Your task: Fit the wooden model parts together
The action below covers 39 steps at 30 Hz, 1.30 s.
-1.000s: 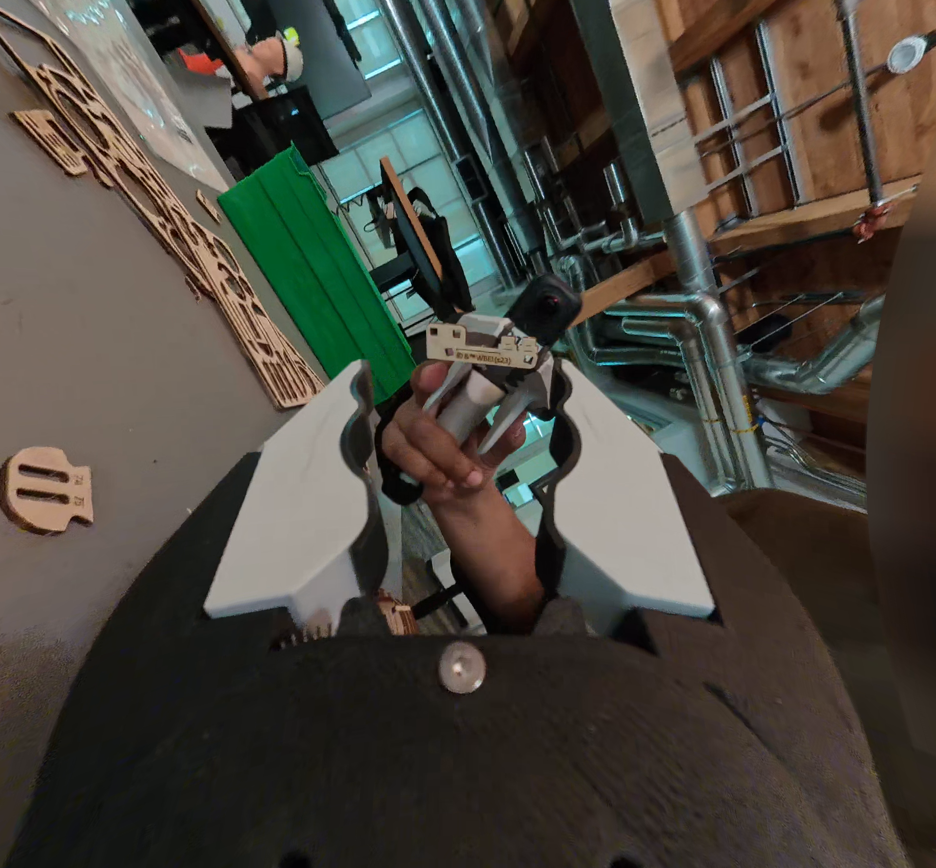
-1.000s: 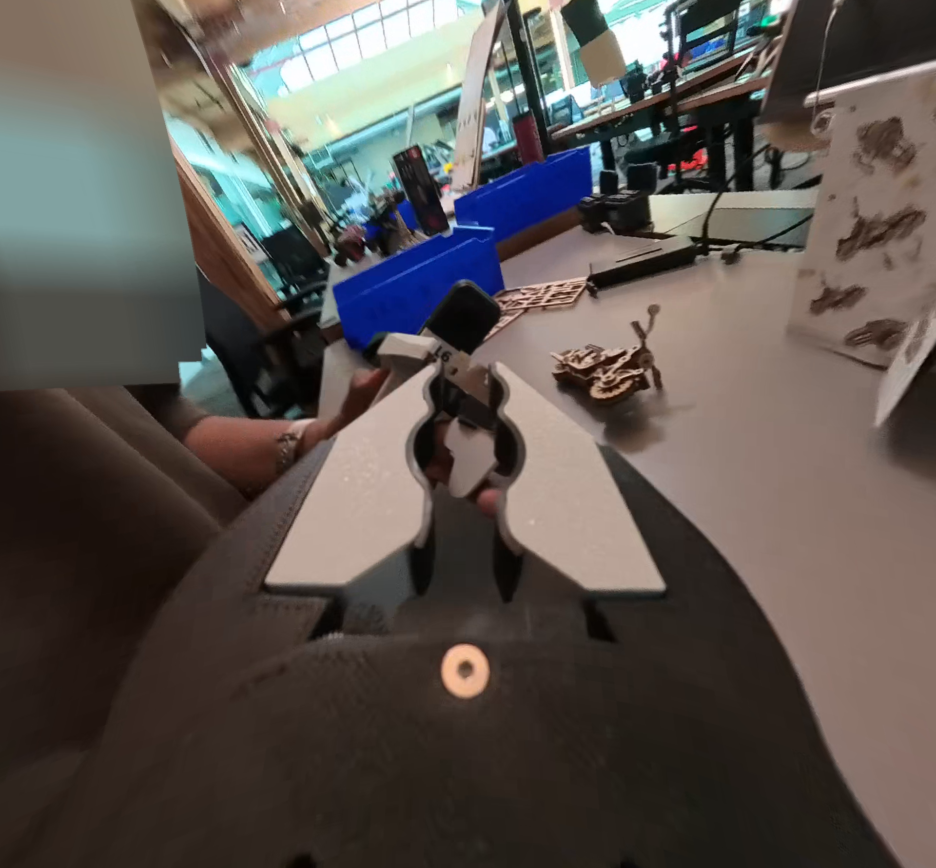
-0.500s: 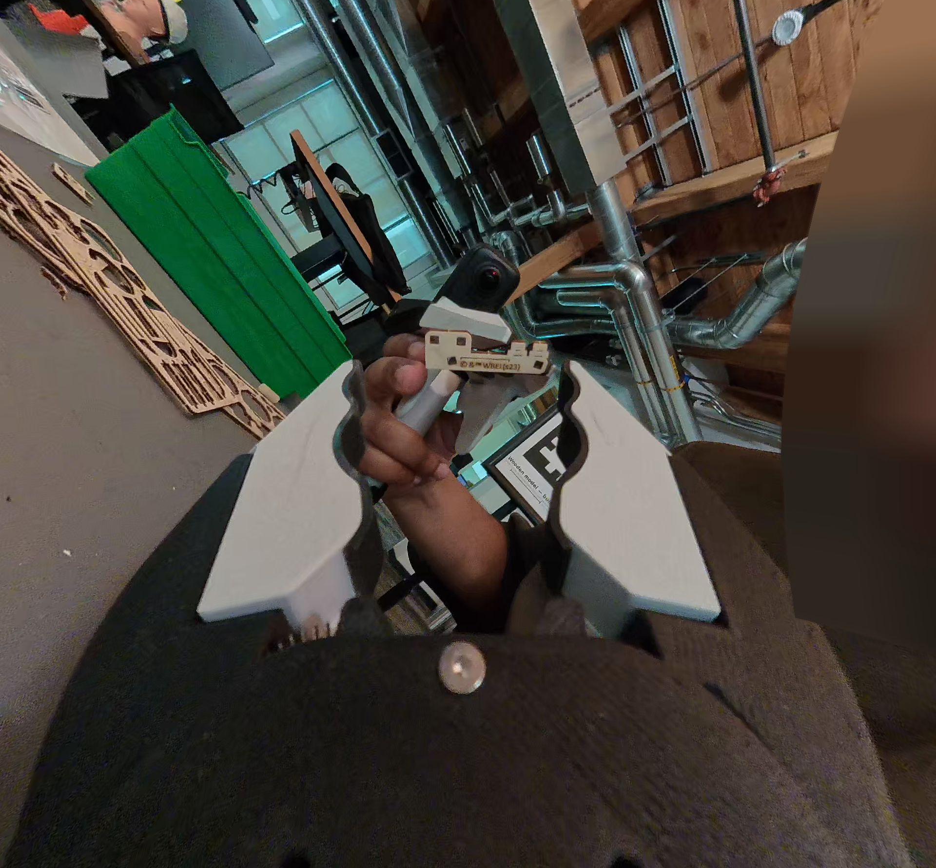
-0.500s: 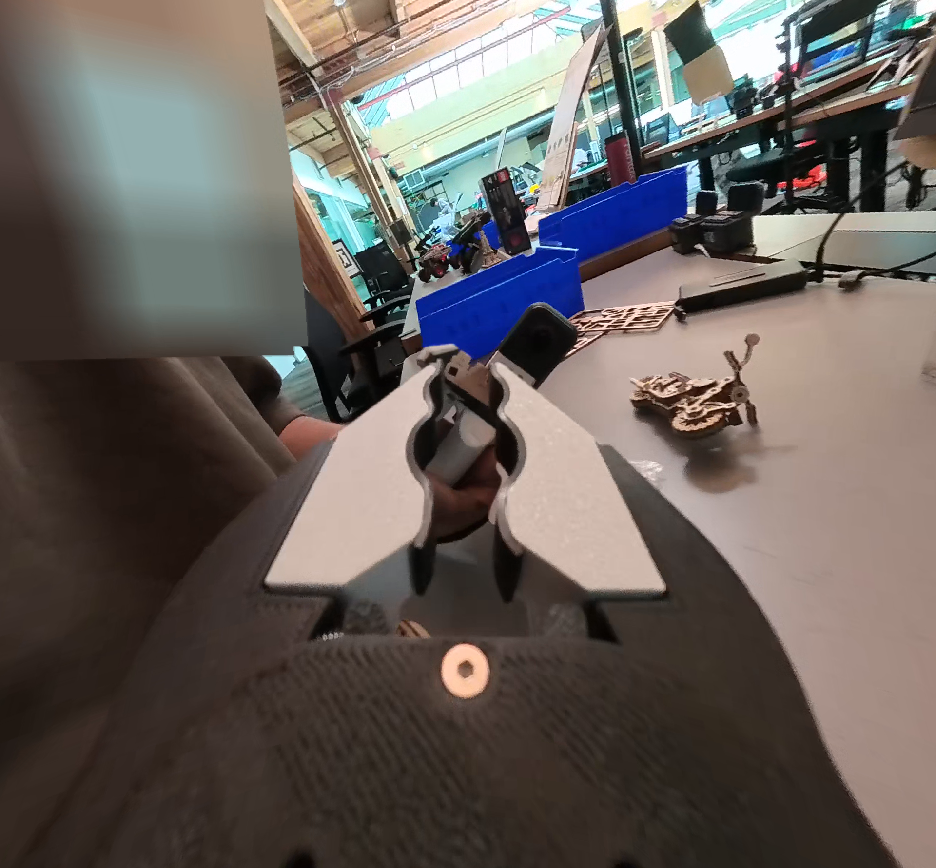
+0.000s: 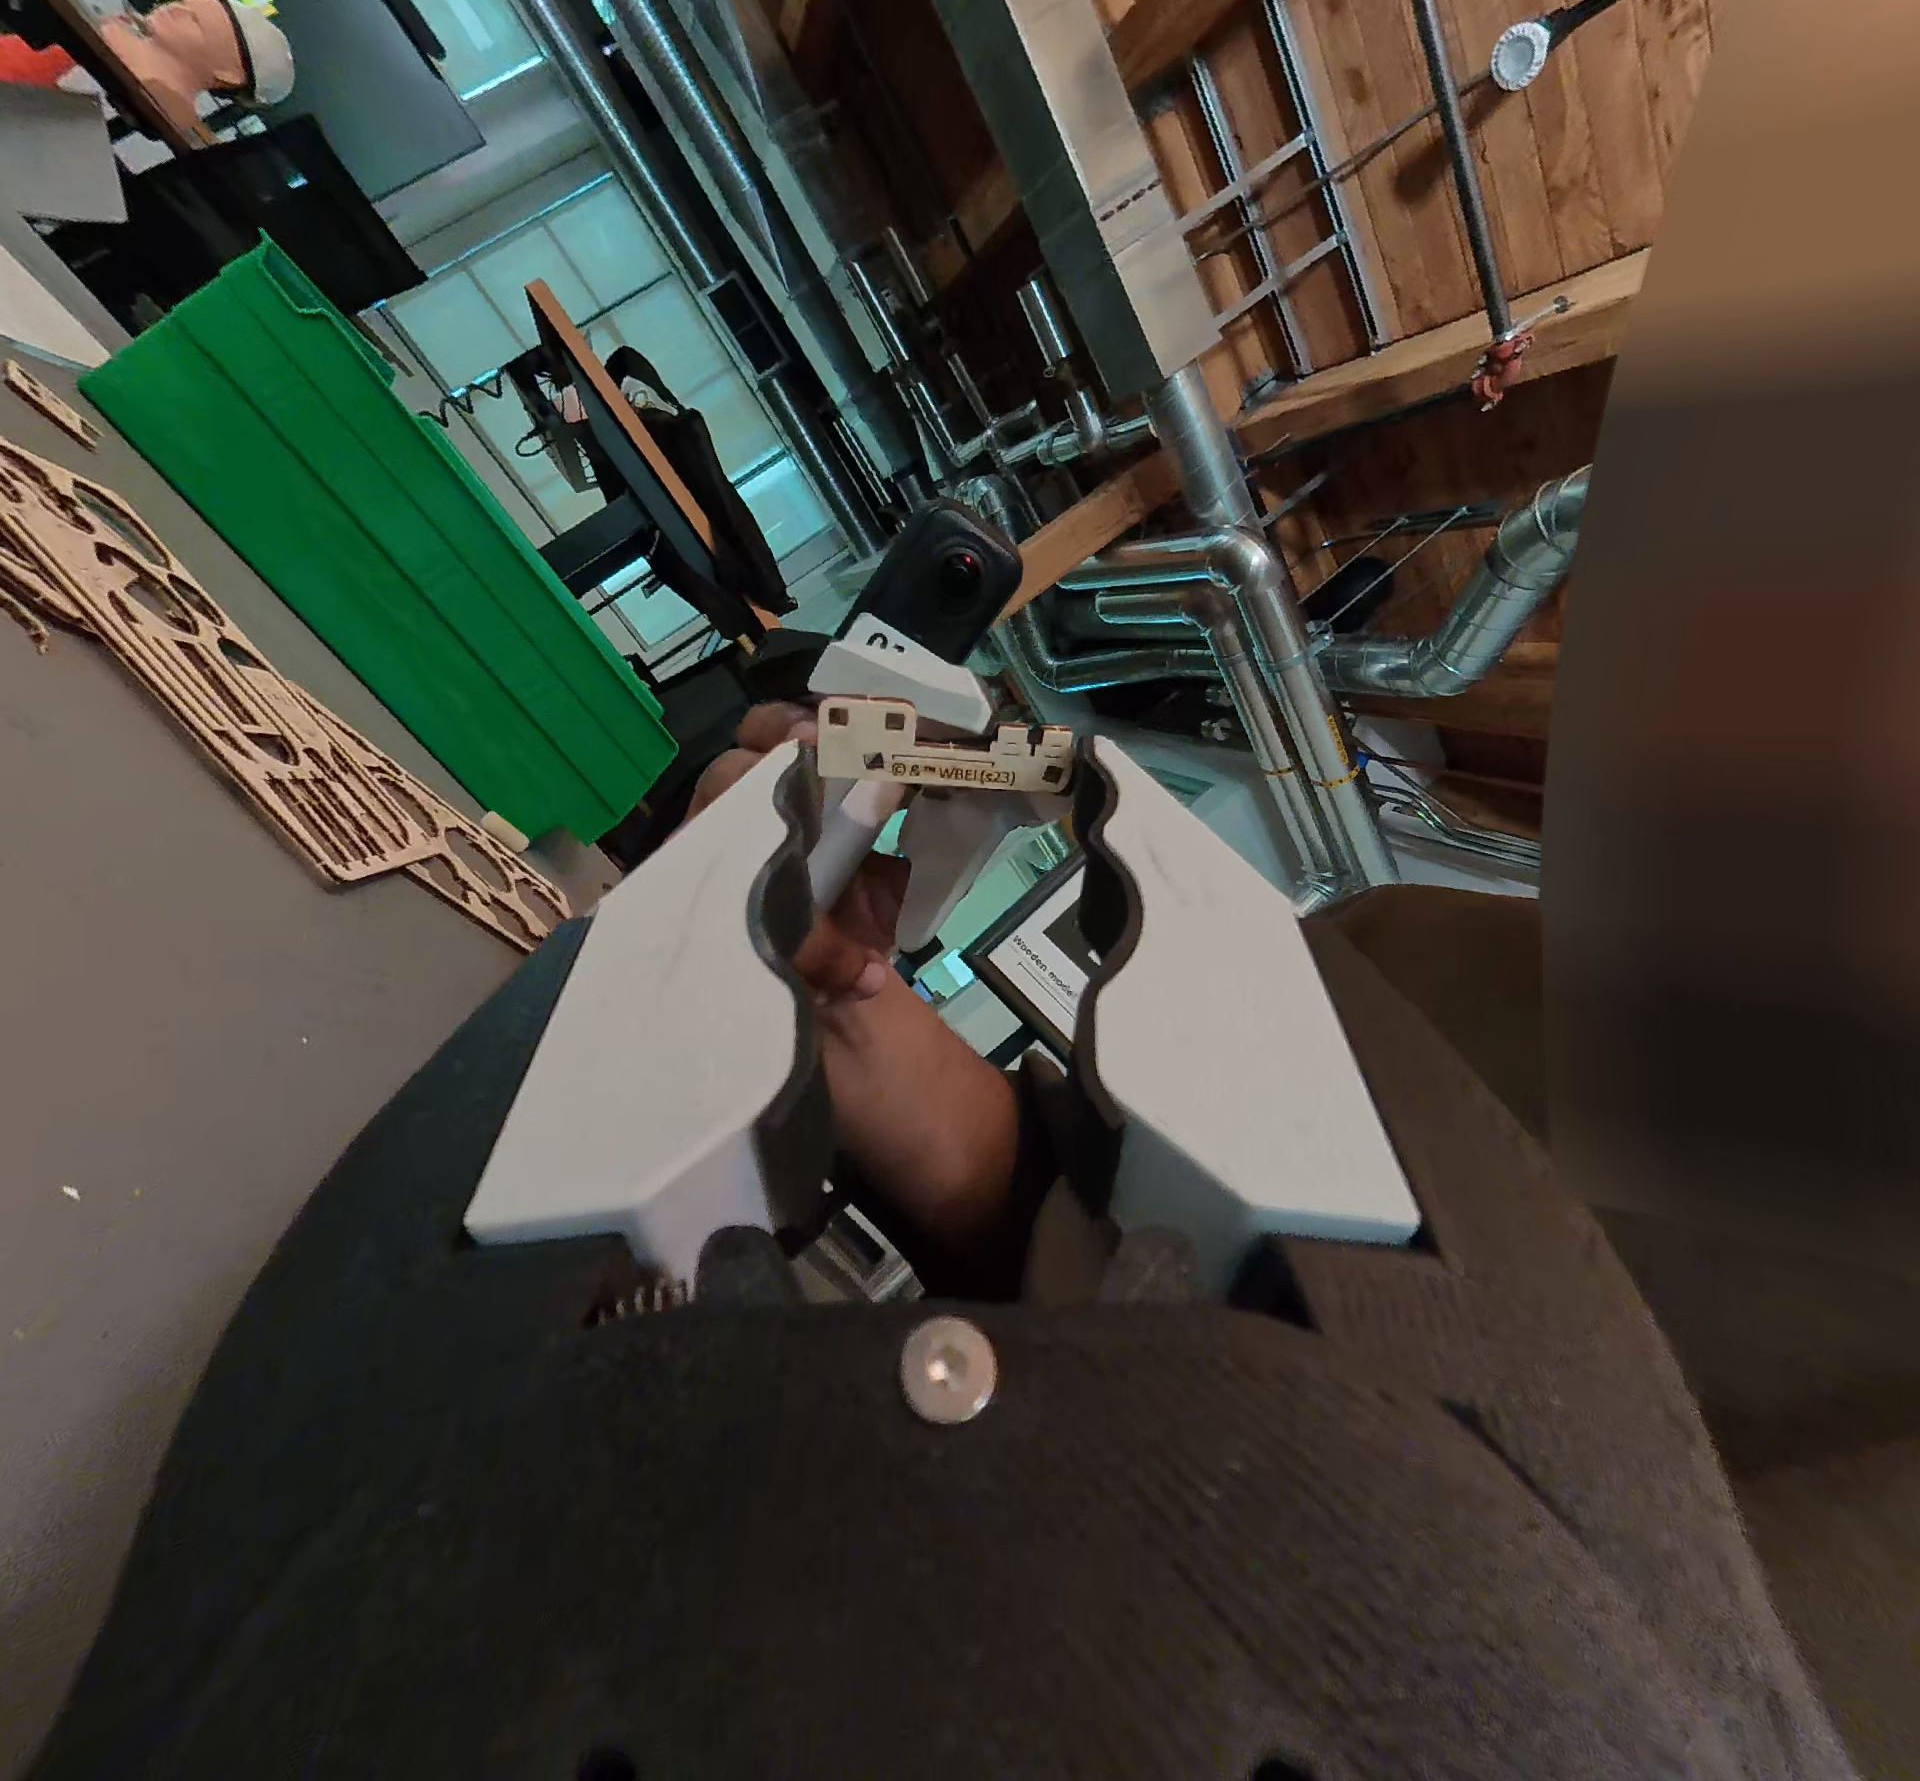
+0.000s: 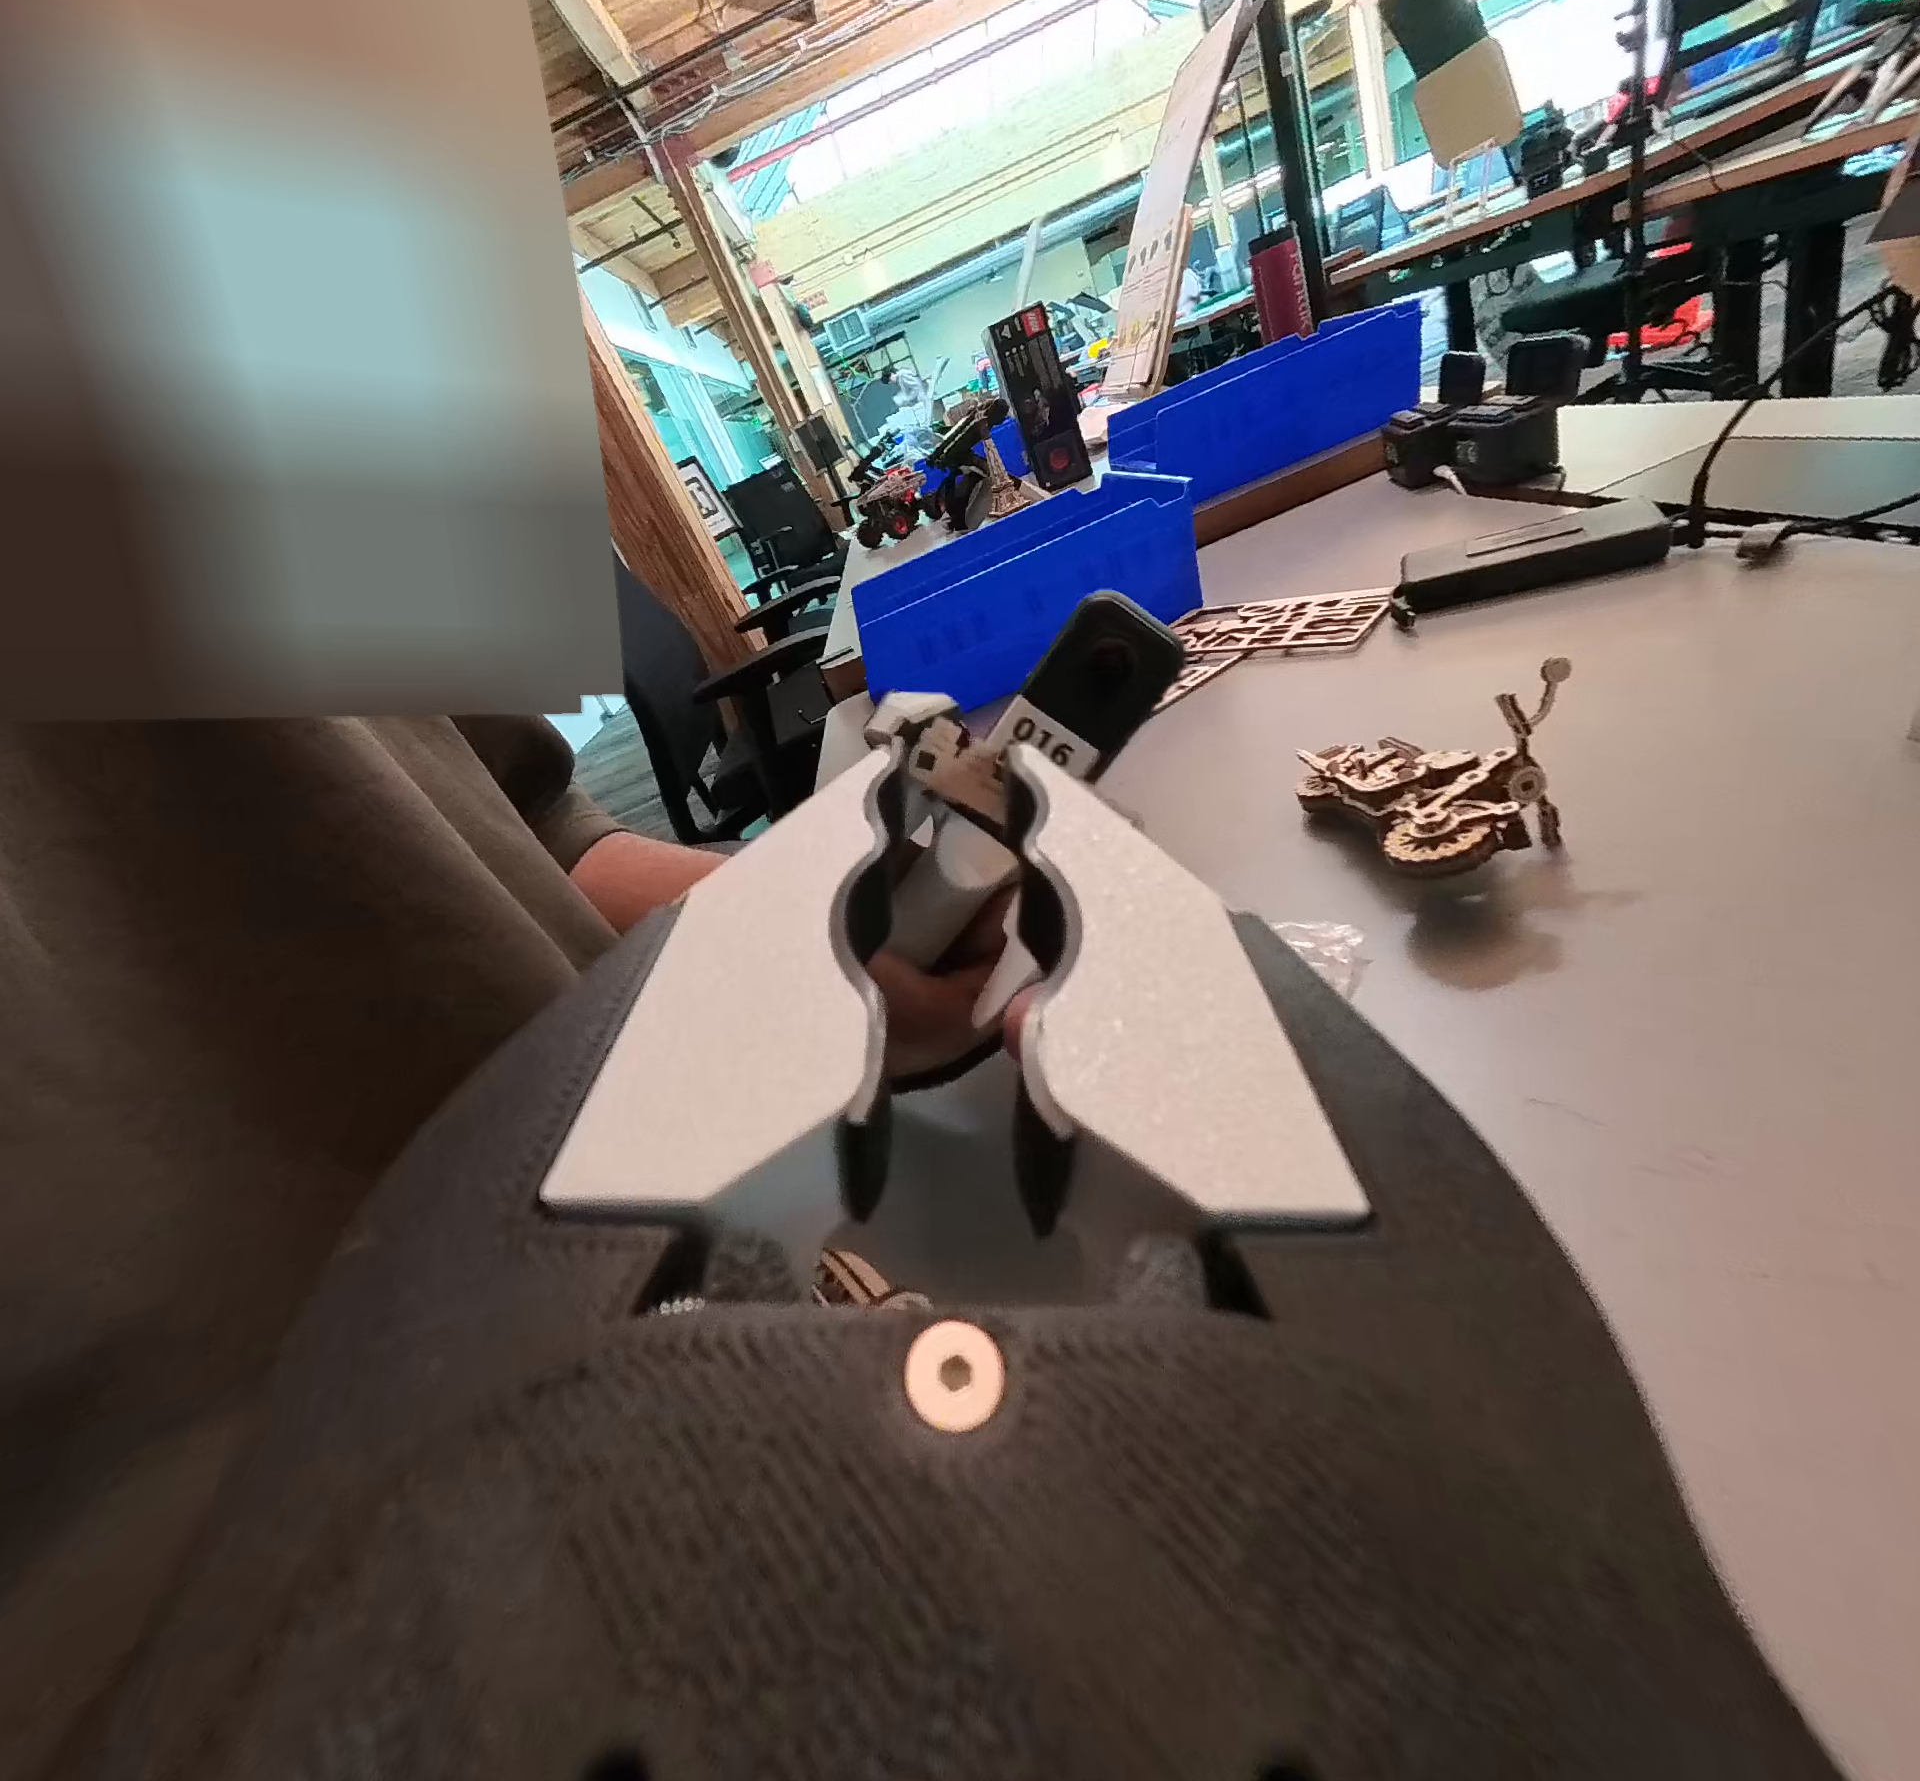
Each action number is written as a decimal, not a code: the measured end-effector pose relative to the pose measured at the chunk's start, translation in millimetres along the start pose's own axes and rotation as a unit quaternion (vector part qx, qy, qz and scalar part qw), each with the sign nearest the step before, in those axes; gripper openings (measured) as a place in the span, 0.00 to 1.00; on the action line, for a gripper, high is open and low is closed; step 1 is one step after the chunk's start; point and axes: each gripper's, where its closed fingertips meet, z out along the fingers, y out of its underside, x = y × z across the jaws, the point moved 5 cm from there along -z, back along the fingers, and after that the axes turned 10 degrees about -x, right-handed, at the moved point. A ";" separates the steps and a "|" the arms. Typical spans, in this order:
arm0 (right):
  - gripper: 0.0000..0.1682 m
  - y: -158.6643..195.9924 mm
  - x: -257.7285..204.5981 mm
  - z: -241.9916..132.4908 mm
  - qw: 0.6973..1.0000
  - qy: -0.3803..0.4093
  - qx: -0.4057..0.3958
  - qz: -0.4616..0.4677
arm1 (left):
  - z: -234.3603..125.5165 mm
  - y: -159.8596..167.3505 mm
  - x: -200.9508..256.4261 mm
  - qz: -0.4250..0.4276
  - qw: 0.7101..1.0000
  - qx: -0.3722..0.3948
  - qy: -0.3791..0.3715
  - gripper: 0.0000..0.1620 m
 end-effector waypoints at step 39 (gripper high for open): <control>0.21 17.3 39.9 -14.0 0.994 0.029 0.043 0.091 | -26.6 -21.3 -12.3 0.024 0.995 0.070 -0.065 0.29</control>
